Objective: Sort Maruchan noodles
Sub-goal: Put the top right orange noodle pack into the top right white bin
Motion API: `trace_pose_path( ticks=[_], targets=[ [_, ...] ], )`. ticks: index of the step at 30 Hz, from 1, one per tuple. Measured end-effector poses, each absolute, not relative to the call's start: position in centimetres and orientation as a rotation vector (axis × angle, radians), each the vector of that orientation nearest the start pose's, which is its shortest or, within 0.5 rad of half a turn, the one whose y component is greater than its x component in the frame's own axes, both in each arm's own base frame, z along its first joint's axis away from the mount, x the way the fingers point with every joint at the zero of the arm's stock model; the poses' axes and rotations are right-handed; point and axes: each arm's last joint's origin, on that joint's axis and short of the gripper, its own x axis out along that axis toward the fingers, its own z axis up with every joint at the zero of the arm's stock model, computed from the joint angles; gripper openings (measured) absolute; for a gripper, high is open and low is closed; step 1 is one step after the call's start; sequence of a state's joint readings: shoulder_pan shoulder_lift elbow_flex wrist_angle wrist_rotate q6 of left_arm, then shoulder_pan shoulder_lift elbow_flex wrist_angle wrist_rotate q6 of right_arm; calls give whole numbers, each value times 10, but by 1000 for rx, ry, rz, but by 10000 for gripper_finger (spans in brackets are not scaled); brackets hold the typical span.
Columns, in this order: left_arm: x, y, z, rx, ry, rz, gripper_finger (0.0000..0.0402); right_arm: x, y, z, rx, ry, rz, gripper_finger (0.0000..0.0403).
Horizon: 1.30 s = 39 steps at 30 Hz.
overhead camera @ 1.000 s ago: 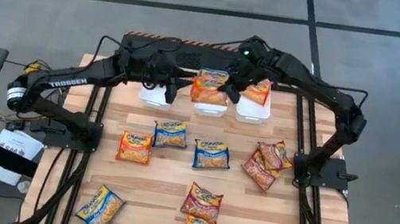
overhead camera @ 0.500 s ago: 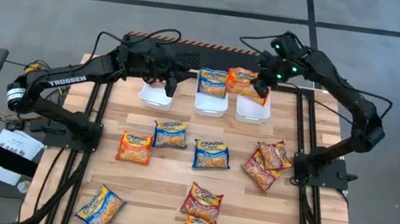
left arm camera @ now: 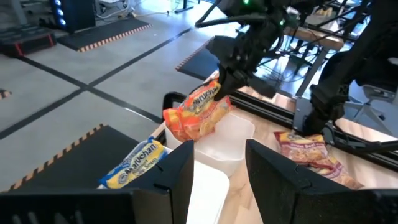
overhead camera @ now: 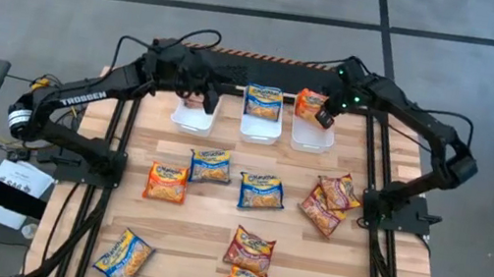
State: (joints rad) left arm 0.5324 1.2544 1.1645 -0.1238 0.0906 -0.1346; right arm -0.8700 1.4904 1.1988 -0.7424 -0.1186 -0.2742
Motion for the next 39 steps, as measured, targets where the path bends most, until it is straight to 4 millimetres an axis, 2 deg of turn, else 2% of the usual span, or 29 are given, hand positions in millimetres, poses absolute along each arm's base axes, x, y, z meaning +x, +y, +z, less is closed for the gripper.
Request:
trace_pose_path(
  ticks=[10, 16, 23, 30, 35, 39],
  targets=[
    [240, 145, 366, -218, 235, 475, 133, 215, -247, 228, 284, 1085, -492, 13],
    [240, 145, 365, -215, 241, 474, 133, 214, -247, 217, 302, 1171, -485, 35],
    [240, 145, 365, -215, 241, 474, 133, 213, -246, 221, 288, 1172, -506, 86],
    [240, 145, 365, -215, 241, 473, 133, 209, -242, 223, 314, 1202, -501, 159],
    [239, 144, 365, -217, 245, 467, 133, 207, -241, 242, 307, 1201, -507, 206],
    [235, 144, 368, -213, 236, 468, 133, 206, -239, 261, 348, 1231, -509, 226]
  ],
)
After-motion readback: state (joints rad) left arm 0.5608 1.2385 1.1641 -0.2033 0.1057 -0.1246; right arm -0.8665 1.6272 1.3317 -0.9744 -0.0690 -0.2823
